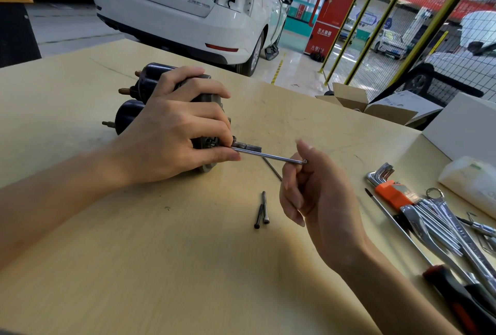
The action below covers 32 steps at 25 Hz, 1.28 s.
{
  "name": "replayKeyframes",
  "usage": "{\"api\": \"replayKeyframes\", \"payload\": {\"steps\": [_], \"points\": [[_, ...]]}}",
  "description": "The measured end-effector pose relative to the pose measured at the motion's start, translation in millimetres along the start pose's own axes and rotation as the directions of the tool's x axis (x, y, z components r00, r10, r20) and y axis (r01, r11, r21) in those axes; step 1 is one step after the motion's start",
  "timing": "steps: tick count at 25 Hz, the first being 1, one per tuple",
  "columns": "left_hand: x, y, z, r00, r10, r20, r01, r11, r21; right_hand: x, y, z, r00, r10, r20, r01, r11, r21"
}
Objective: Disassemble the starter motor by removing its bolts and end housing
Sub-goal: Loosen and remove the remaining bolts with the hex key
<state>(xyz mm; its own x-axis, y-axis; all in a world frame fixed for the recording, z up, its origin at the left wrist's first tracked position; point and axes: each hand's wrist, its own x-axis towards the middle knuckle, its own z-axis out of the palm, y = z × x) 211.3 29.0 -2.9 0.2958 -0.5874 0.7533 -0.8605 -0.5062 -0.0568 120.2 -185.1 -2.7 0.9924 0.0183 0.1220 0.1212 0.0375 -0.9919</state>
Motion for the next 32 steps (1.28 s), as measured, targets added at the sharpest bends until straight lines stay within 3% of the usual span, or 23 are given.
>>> {"api": "replayKeyframes", "payload": {"steps": [10,19,27,32], "points": [[0.2,-0.7,0.3,1.0,0.003,0.005,-0.003,1.0,0.004,-2.3,3.4,0.0,0.998,-0.062,0.002,0.062,0.998,-0.017],[-0.1,-1.4,0.7,1.0,0.006,0.006,-0.006,1.0,0.002,-3.2,1.4,0.9,0.984,-0.162,-0.072,0.144,0.969,-0.203],[-0.1,-0.5,1.2,1.0,0.007,0.004,-0.007,1.0,-0.026,-2.3,2.5,0.5,0.979,-0.168,-0.116,0.132,0.954,-0.268],[0.0,-1.6,1.6,1.0,0.011,-0.003,-0.011,1.0,-0.014,0.6,3.6,-0.6,0.973,-0.086,-0.215,0.03,0.968,-0.25]]}}
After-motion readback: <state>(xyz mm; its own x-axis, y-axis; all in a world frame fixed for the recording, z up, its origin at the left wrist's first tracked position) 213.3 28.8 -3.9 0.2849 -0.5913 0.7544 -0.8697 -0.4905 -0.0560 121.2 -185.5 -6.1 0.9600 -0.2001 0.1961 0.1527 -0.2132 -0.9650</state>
